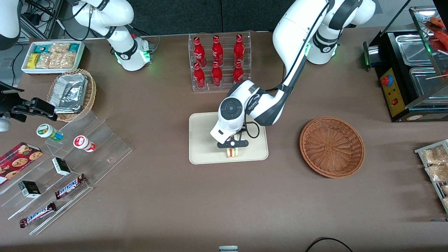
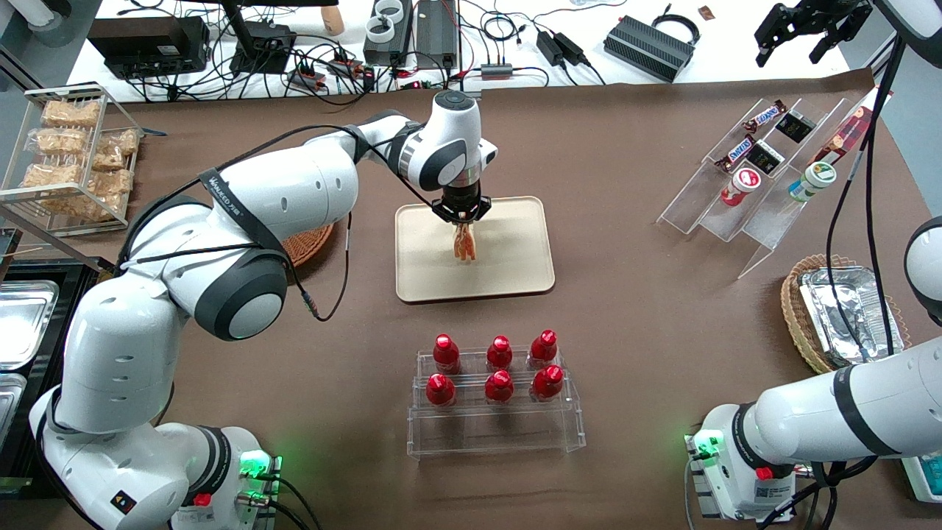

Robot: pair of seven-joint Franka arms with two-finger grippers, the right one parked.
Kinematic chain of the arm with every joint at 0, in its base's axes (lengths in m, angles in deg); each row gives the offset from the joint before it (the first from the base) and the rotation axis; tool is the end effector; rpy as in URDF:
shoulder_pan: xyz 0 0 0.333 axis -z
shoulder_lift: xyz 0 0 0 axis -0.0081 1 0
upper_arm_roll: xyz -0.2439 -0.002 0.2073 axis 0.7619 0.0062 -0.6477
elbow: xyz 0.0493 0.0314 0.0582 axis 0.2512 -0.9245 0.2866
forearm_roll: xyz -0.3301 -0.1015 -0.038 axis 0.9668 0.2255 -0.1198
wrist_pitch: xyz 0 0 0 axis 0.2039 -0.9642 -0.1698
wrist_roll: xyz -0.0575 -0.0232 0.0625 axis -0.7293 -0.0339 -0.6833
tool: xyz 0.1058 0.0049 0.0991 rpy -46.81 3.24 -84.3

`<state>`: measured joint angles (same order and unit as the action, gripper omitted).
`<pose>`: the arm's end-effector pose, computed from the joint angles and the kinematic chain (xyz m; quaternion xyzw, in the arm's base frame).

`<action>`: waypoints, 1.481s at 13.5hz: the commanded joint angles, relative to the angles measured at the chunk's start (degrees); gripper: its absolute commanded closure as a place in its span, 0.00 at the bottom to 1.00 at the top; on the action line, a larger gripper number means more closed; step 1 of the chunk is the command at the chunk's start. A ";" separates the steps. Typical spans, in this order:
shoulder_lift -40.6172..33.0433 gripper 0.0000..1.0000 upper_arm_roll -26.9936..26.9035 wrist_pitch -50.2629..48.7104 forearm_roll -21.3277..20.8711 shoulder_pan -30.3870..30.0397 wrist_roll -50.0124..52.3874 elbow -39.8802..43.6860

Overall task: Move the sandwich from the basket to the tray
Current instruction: 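Lower the sandwich onto the tray and open the left gripper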

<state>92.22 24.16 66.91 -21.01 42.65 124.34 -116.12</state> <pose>0.4830 -0.4766 0.2441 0.9971 0.0212 -0.0727 0.0059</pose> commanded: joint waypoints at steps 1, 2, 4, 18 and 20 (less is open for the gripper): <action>0.57 1.00 0.39 -0.02 0.97 0.62 -0.19 0.97; 0.57 1.00 0.57 0.07 0.97 0.62 -0.28 0.61; 0.92 1.00 0.57 0.50 1.06 0.53 -0.28 0.52; -3.64 0.00 0.13 -3.52 2.64 -3.76 -7.19 1.23; -5.14 0.00 -0.48 -6.59 2.64 -4.99 -12.56 1.14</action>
<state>88.95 24.13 63.13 -18.71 38.85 116.20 -114.48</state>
